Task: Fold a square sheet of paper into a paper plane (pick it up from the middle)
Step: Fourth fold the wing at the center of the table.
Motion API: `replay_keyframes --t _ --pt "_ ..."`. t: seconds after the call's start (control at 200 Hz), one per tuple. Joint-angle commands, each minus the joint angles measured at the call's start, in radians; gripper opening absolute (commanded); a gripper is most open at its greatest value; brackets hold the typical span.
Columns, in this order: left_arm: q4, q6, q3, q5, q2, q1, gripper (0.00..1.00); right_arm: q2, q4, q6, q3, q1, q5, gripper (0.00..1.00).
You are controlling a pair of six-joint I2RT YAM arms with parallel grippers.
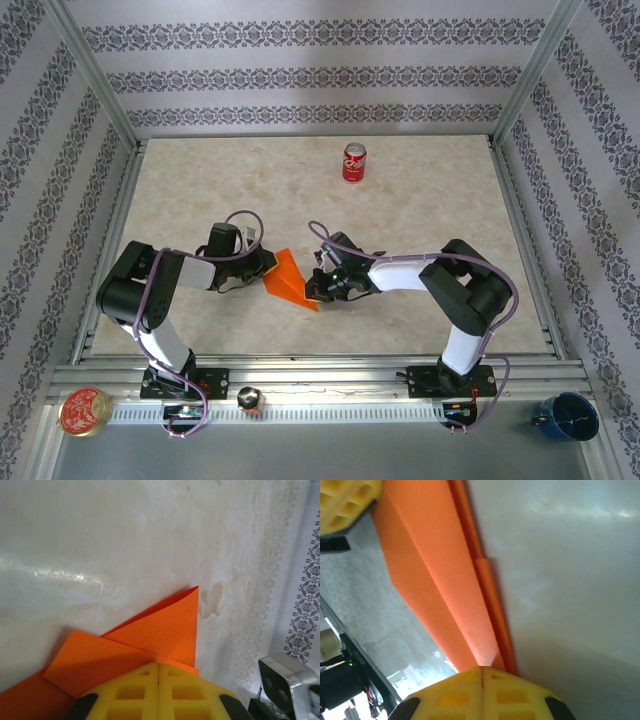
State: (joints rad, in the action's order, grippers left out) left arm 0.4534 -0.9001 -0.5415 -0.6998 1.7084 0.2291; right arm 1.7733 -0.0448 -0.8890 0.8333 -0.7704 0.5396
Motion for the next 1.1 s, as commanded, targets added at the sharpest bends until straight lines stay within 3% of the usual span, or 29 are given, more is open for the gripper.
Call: replay_keyframes --t 0.0,0.26,0.395,0.794,1.094 --pt "0.007 -0.004 0.029 0.027 0.019 0.006 0.01 0.016 0.037 0.031 0.094 -0.006 0.012 0.0" --pt "-0.017 0.01 0.02 0.029 0.01 0.006 0.01 0.156 0.038 0.04 0.207 -0.002 0.062 0.0" --pt "-0.034 0.016 0.017 0.037 0.006 0.006 0.01 0.168 0.043 0.048 0.16 0.008 0.089 0.0" --pt "-0.115 0.046 0.007 0.096 0.008 0.003 0.0 -0.06 0.049 0.119 -0.212 0.025 0.063 0.0" --pt "-0.189 0.066 -0.022 0.125 -0.036 0.006 0.0 -0.241 0.131 0.066 -0.238 0.031 -0.025 0.05"
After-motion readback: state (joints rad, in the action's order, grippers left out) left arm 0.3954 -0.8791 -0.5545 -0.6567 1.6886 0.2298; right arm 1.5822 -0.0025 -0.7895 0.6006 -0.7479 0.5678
